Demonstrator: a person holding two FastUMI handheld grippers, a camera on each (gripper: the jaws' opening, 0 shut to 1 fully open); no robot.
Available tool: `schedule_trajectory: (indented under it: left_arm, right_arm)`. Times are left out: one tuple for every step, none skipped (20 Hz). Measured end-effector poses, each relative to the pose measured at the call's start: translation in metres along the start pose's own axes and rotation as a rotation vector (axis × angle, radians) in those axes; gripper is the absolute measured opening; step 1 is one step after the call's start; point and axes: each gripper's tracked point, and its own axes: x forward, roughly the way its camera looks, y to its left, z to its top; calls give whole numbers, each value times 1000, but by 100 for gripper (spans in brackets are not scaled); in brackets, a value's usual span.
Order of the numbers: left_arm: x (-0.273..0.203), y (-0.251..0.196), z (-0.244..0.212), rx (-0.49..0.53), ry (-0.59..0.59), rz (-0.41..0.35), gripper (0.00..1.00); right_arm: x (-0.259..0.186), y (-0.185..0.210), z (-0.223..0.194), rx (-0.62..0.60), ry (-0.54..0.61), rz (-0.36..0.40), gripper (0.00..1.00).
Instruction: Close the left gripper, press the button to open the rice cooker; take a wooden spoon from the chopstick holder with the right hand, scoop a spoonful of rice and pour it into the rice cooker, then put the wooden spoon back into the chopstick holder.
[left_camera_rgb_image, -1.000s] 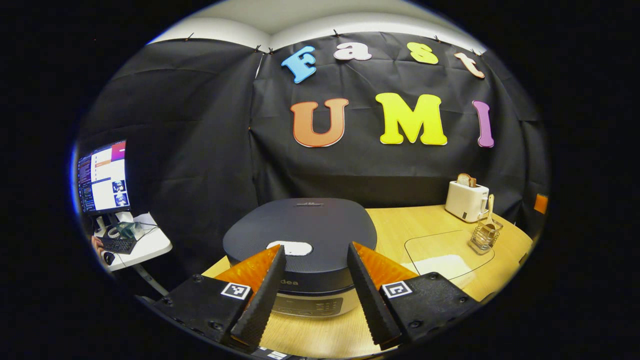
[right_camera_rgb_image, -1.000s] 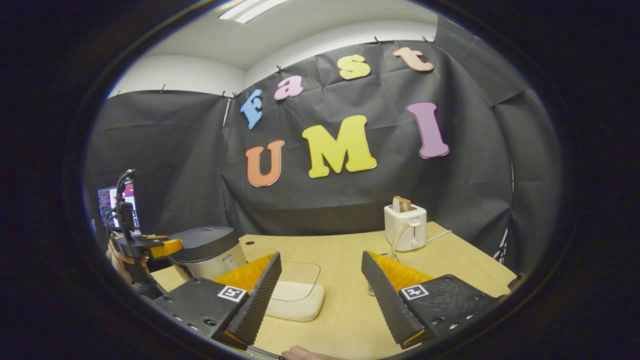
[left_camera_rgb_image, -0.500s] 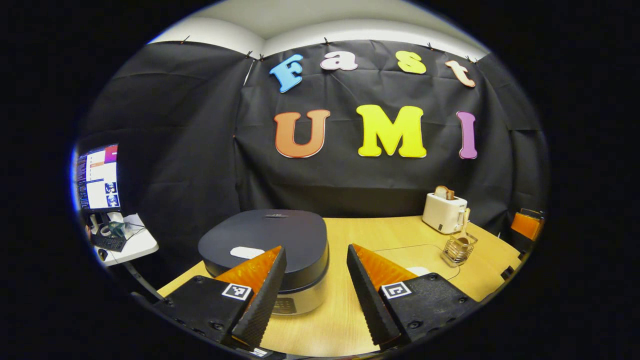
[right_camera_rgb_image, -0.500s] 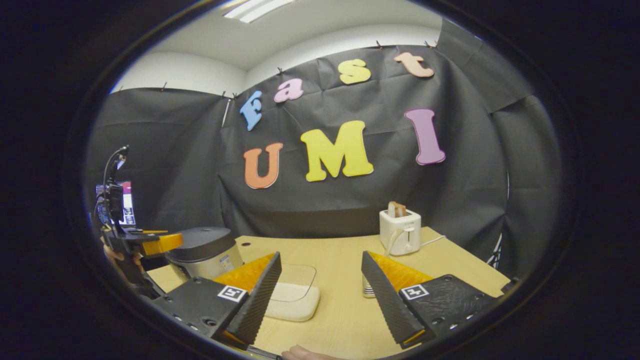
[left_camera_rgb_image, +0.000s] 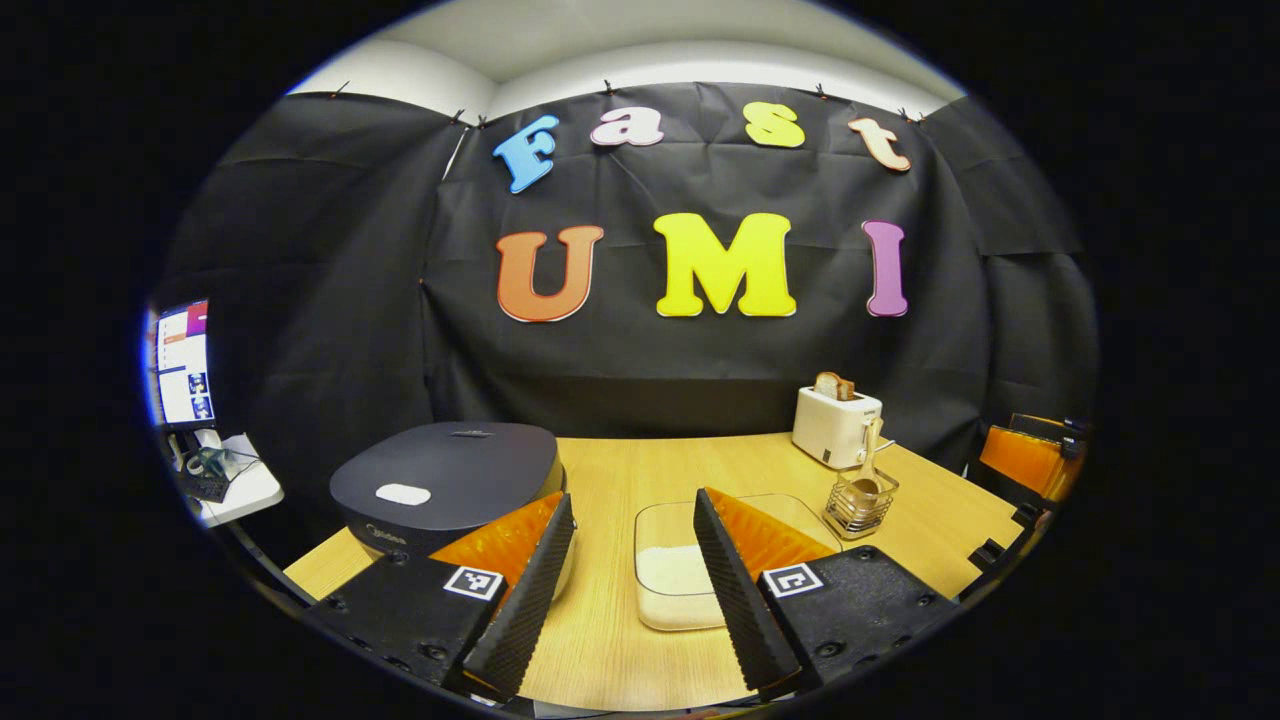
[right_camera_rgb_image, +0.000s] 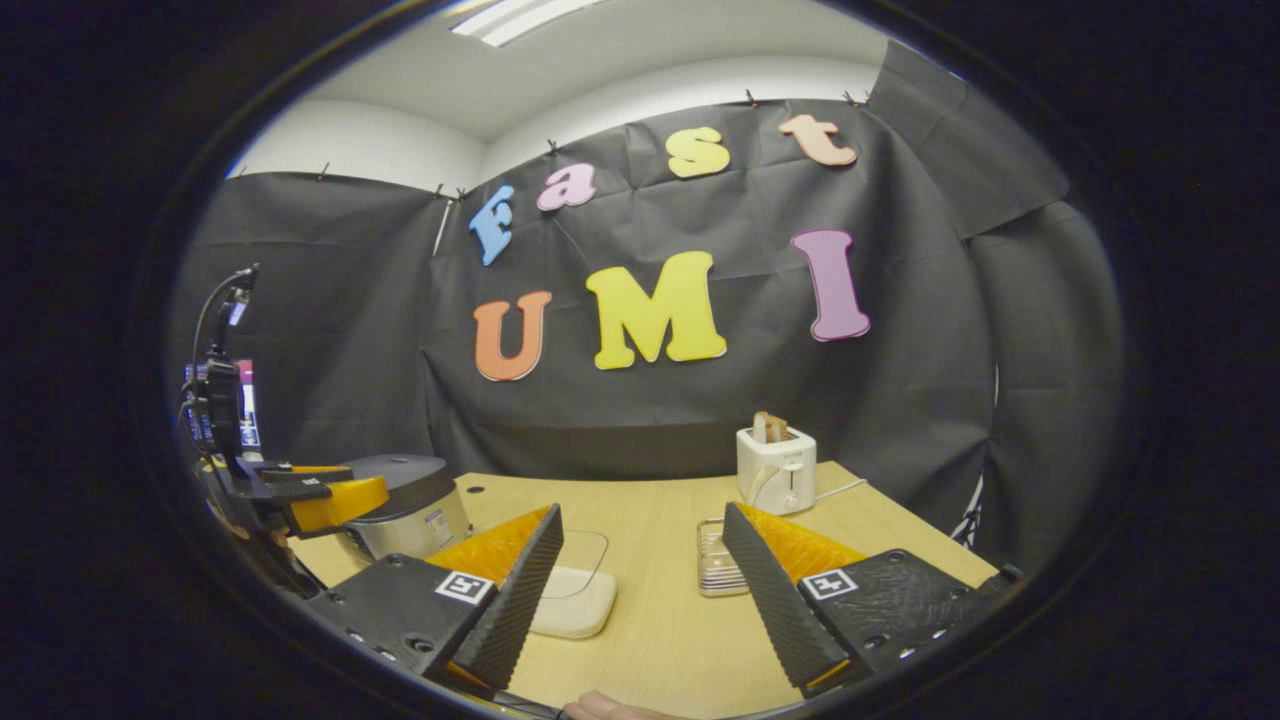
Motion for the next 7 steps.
schedule_trajectory:
  left_arm:
    - [1, -3, -2, 5, 0, 4, 79]
    - [2, -8, -5, 11, -1, 2, 79]
    - [2, -13, -7, 16, 0, -3, 80]
    - [2, -17, -9, 20, 3, -8, 79]
    - [1, -20, -11, 20, 6, -13, 79]
    - [0, -21, -13, 18, 2, -14, 79]
    - [-1, -22, -16, 12, 3, -14, 80]
  right_arm:
    - [0, 0, -3, -5, 6, -2, 96]
    - [0, 1, -4, -9, 13, -3, 92]
    - [1, 1, -6, -13, 19, -1, 92]
    - [1, 1, -6, -13, 18, -2, 92]
    - [2, 0, -5, -13, 14, -6, 92]
    - [3, 0, -6, -20, 13, -11, 92]
    - [4, 0, -7, -20, 14, -9, 92]
